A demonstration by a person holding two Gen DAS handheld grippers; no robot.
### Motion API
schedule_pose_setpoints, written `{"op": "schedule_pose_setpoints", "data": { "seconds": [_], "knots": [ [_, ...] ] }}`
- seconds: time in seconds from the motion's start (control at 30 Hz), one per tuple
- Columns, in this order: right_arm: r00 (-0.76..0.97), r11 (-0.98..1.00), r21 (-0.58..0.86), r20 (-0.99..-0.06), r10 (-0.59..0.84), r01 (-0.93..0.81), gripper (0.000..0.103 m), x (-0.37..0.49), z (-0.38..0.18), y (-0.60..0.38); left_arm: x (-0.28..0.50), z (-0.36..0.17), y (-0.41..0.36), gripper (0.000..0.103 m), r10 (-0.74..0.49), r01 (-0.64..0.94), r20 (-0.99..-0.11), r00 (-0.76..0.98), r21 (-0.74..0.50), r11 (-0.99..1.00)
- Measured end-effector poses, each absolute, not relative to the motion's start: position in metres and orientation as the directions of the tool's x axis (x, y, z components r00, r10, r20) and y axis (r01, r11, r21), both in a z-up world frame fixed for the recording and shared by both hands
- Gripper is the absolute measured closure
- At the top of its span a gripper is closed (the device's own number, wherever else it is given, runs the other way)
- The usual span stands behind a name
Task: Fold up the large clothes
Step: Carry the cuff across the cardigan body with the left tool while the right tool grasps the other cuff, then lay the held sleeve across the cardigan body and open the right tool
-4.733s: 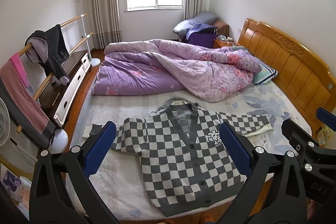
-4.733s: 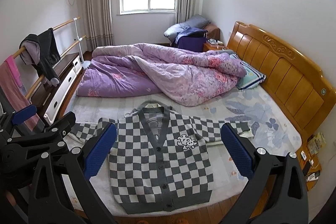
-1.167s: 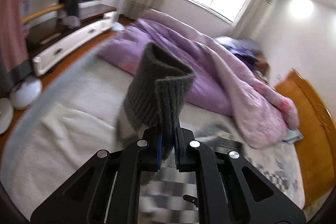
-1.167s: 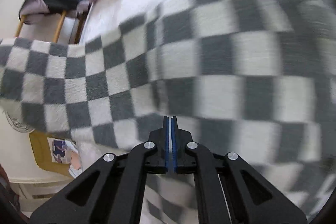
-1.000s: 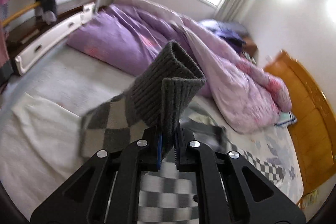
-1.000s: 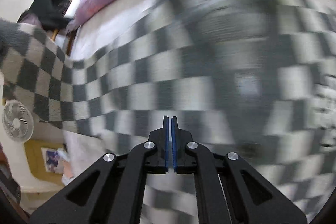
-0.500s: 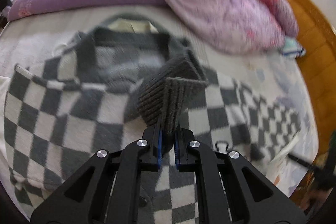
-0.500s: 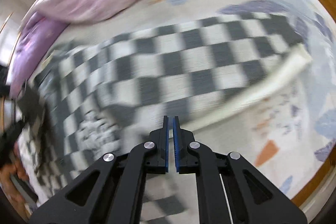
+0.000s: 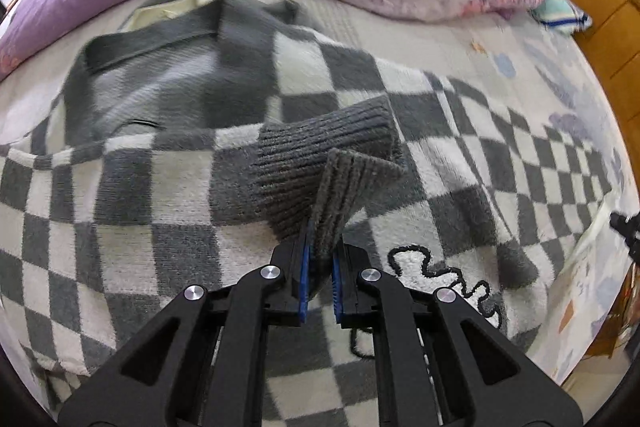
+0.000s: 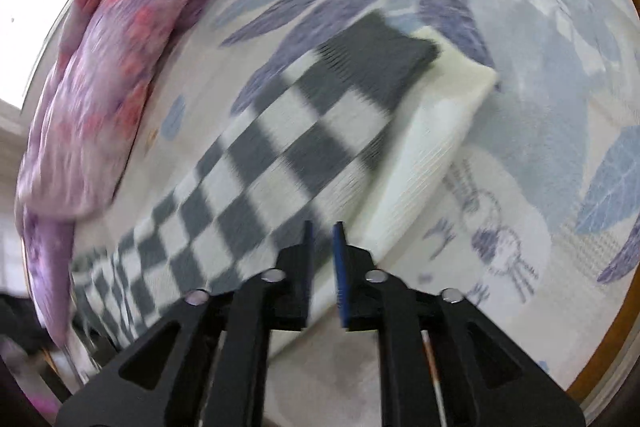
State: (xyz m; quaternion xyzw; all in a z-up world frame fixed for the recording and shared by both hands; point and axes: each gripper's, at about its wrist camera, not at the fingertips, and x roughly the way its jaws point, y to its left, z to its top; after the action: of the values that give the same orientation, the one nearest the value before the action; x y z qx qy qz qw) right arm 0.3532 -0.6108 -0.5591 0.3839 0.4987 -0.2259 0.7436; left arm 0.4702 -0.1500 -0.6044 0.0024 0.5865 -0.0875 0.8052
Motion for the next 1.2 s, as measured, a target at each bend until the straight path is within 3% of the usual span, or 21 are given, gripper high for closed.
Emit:
{"op": "schedule_pose_setpoints", "data": {
  "seconds": [0.03, 0.2, 0.27, 0.33, 0.47, 0.53, 0.57, 0.67, 0.8, 0.93, 1.2],
  "knots": [
    [0.411, 0.568, 0.361, -0.911, 0.043, 0.740, 0.074, 0.353, -0.563, -0.620, 0.470, -0.609, -0.154, 0.094, -0.132, 0.150, -0.949, 0.287, -0.092, 0.984],
    [0.453, 0.447, 0.438, -0.888, 0.080, 0.780, 0.063, 0.363, -0.582, -0.662, 0.472, -0.628, -0.165, 0.086, -0.108, 0.178, -0.963, 0.248, -0.064, 0.982],
    [0.444, 0.432, 0.436, -0.891, 0.088, 0.789, 0.063, 0.370, -0.592, -0.671, 0.472, -0.629, -0.170, 0.064, -0.129, 0.199, -0.962, 0.241, -0.082, 0.977],
    [0.450, 0.410, 0.452, -0.887, 0.109, 0.792, 0.063, 0.374, -0.601, -0.675, 0.470, -0.627, -0.176, 0.051, -0.164, 0.211, -0.960, 0.228, -0.116, 0.971],
    [0.434, 0.445, 0.437, -0.894, 0.117, 0.782, 0.064, 0.390, -0.610, -0.674, 0.462, -0.620, -0.184, 0.049, -0.248, 0.243, -0.946, 0.209, -0.196, 0.950],
    [0.409, 0.474, 0.401, -0.908, 0.091, 0.784, 0.088, 0.395, -0.609, -0.673, 0.458, -0.616, -0.183, 0.049, -0.308, 0.238, -0.930, 0.203, -0.258, 0.936],
    [0.401, 0.486, 0.387, -0.913, 0.080, 0.784, 0.093, 0.395, -0.608, -0.673, 0.455, -0.612, -0.181, 0.049, -0.329, 0.220, -0.920, 0.211, -0.283, 0.934],
    [0.445, 0.518, 0.393, -0.895, 0.025, 0.760, 0.095, 0.389, -0.588, -0.663, 0.451, -0.612, -0.179, 0.047, -0.360, 0.180, -0.910, 0.207, -0.326, 0.928],
    [0.527, 0.647, 0.374, -0.849, -0.050, 0.664, 0.095, 0.385, -0.536, -0.627, 0.451, -0.641, -0.191, 0.047, -0.317, 0.178, -0.939, 0.134, -0.292, 0.940],
    [0.628, 0.715, 0.420, -0.777, -0.034, 0.559, 0.095, 0.387, -0.483, -0.583, 0.453, -0.645, -0.207, 0.046, -0.268, 0.232, -0.953, 0.142, -0.231, 0.945],
    [0.726, 0.868, 0.415, -0.680, 0.099, 0.271, 0.095, 0.419, -0.401, -0.433, 0.434, -0.578, -0.121, 0.044, -0.435, 0.059, -0.859, 0.272, -0.436, 0.898]
  ]
}}
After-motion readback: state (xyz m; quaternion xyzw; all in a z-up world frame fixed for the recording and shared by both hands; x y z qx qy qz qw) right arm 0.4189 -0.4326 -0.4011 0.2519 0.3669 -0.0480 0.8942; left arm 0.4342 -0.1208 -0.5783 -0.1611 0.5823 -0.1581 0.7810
